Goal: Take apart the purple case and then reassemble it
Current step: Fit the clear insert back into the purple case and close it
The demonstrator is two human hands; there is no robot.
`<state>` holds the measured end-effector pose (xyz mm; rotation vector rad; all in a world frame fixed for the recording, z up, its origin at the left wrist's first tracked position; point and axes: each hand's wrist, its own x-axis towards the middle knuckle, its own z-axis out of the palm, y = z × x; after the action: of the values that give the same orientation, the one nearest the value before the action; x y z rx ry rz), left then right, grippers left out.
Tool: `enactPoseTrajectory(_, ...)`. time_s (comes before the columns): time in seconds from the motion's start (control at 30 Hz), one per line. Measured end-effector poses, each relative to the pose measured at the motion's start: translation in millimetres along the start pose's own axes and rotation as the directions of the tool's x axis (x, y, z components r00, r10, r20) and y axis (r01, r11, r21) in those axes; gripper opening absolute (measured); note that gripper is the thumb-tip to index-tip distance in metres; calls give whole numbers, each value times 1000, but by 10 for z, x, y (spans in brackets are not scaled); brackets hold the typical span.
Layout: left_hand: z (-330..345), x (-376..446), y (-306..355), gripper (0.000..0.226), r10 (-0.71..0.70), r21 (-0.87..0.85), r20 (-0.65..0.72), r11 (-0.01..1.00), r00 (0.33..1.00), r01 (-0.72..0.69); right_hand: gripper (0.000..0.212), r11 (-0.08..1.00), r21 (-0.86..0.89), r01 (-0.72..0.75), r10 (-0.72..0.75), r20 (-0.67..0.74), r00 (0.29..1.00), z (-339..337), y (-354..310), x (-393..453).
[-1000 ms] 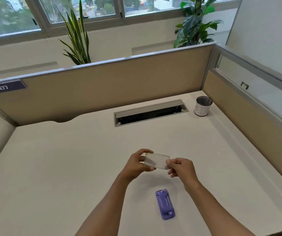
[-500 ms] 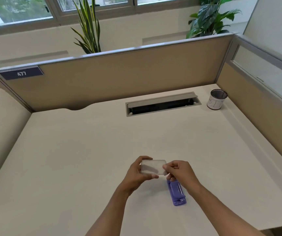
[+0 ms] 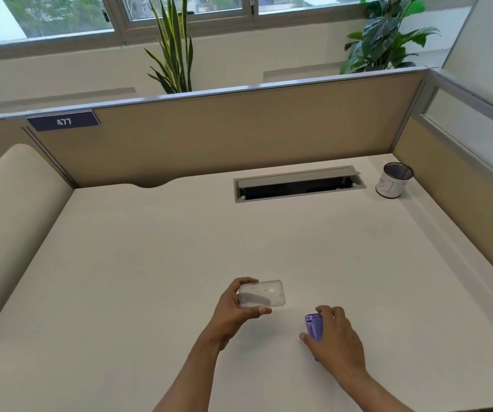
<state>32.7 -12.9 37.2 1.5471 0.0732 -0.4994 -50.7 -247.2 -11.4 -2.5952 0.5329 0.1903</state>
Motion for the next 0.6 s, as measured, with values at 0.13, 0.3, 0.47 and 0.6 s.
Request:
enactPoseTrajectory(0.13, -14, -33, 26, 65, 15, -3, 11, 1000, 1000, -15, 74, 997, 31, -71, 70, 8, 997, 39, -28, -36)
enactPoseTrajectory(0.3, -17, -47, 72, 66, 19, -6, 2, 1000, 1000, -19, 73, 994, 34, -107, 107, 4, 994, 40, -55, -52)
enactPoseTrajectory(0.47, -22, -74, 98, 67, 11, -15, -5, 1000, 1000, -11, 66, 990, 40, -136, 133, 55, 990, -14, -55, -35)
enactPoseTrajectory(0.6, -8, -91, 122, 67, 11, -15, 5, 1000, 1000, -11, 64, 990, 47, -136, 131, 92, 987, -36, -8, 12)
